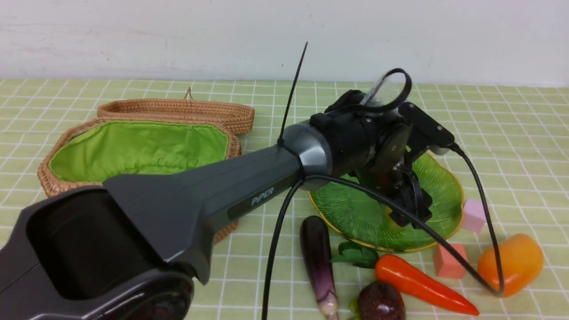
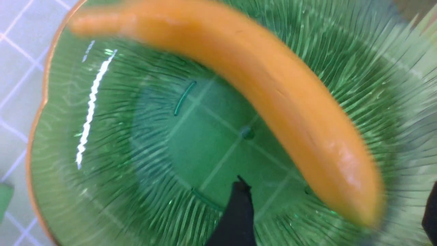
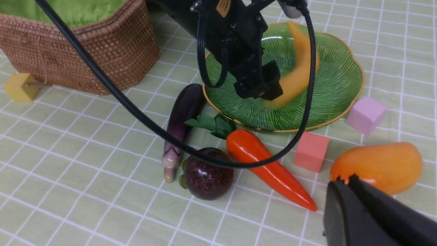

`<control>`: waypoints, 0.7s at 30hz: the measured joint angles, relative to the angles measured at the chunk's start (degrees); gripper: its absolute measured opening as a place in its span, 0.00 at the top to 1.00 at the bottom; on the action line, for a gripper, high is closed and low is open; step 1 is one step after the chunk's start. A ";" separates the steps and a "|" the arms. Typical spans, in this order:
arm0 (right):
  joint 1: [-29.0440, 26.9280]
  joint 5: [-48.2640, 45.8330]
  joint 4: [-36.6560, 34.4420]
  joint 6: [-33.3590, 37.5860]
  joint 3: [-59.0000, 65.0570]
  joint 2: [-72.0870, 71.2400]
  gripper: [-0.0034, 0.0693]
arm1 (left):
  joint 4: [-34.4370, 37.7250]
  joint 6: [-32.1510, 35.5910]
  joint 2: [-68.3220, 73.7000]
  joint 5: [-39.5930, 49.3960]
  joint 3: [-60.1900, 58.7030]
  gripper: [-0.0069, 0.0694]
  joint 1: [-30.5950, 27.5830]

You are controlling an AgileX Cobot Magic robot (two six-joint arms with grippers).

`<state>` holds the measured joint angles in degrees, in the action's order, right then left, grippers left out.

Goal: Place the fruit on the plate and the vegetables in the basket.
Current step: Use the left arm to grab a banana and put it into the right plate, then use the left arm to grab an eggplant and put it into the left basket

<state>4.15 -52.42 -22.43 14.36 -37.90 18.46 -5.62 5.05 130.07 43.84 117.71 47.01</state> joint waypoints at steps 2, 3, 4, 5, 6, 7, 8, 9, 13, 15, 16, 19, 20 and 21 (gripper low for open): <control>0.00 0.00 -0.14 0.08 0.00 0.00 0.94 | 0.00 -0.91 -1.43 1.66 0.00 0.06 0.00; 0.00 -0.07 -0.19 0.12 0.00 0.00 0.94 | 0.00 -1.93 -2.70 3.13 0.00 0.08 0.00; 0.00 -0.07 -0.19 0.12 0.00 0.00 0.94 | 0.00 -2.67 -3.58 4.16 0.00 0.10 0.00; 0.00 -0.07 -0.26 0.12 0.00 0.00 0.94 | 0.00 -4.01 -5.18 5.88 0.00 0.15 0.00; 0.00 -0.07 -0.32 0.12 0.00 0.00 0.94 | 0.00 -6.11 -7.75 8.64 0.00 0.27 0.00; 0.00 -0.07 -0.32 0.12 0.00 0.00 0.94 | 0.00 -6.57 -8.88 9.57 0.00 0.31 0.00; 0.00 -0.07 -0.32 0.12 0.00 0.00 0.94 | 0.00 -7.80 -11.38 13.82 0.07 0.46 0.00; 0.00 -0.07 -0.32 0.12 0.00 0.00 0.94 | -0.05 -8.41 -13.34 17.37 0.11 0.60 0.00; 0.00 -0.07 -0.32 0.12 0.00 0.00 0.94 | 0.31 -10.73 -17.01 25.40 -1.17 0.91 0.00; 0.00 -0.12 -0.32 0.14 0.00 0.00 0.94 | 1.09 -13.82 -19.12 26.60 -5.01 0.93 0.00; 0.00 -0.12 -0.32 0.20 0.00 0.00 0.93 | 1.27 -14.31 -19.28 26.65 -5.88 0.93 0.00; 0.00 -0.81 -0.32 0.20 0.00 0.00 0.93 | 4.15 -18.79 -21.35 26.97 -15.06 0.93 0.00; 0.00 -0.88 -0.32 0.20 0.00 0.00 0.93 | 4.51 -19.19 -21.35 27.02 -15.53 0.93 0.00; 0.00 -0.94 -0.32 0.20 0.00 0.00 0.93 | 5.62 -20.31 -21.29 27.02 -18.62 0.92 0.00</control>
<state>4.15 -53.35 -22.75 14.55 -37.90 18.46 0.00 -15.27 108.78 70.85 99.08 47.01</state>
